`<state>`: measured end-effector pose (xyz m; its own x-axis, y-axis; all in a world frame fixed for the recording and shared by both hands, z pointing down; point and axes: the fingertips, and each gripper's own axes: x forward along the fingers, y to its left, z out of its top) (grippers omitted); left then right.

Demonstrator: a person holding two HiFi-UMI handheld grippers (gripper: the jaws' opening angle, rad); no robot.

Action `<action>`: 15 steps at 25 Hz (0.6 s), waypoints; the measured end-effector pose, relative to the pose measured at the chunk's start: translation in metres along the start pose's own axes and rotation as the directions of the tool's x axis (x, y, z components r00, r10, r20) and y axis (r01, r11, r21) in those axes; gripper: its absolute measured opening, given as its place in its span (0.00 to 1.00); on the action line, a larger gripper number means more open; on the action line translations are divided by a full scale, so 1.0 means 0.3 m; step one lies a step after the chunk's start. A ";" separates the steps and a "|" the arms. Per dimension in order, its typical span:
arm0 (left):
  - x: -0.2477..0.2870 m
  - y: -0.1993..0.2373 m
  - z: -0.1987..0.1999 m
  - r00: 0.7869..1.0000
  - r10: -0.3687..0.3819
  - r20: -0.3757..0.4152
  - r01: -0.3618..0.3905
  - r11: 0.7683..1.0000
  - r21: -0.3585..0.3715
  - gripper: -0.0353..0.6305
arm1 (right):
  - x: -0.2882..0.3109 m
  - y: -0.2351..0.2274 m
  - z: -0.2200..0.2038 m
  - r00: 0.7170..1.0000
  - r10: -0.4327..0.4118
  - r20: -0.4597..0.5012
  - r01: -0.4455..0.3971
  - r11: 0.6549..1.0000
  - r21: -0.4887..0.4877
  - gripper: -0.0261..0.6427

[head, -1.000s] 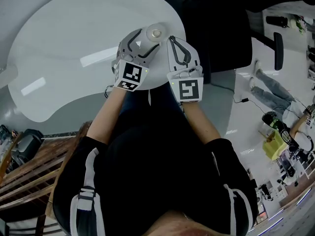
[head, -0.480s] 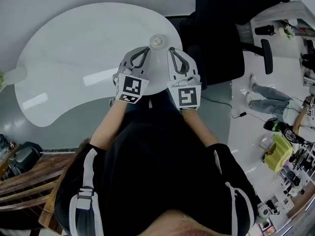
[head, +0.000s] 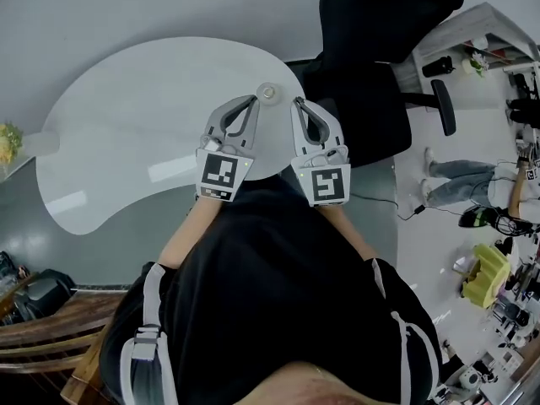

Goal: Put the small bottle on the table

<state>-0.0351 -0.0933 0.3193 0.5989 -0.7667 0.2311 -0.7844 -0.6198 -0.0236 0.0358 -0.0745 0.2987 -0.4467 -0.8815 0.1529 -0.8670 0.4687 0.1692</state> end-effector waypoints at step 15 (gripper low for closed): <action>-0.162 -0.011 0.203 0.981 0.121 0.153 -0.115 0.992 -0.050 0.06 | -0.144 -0.061 0.183 0.980 -0.084 0.182 0.072 0.995 0.071 0.07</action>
<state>-0.0517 -0.0642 0.2488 0.5170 -0.8527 0.0751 -0.8551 -0.5185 -0.0015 0.0589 -0.0480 0.2354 -0.4049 -0.9134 -0.0413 -0.9105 0.3986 0.1104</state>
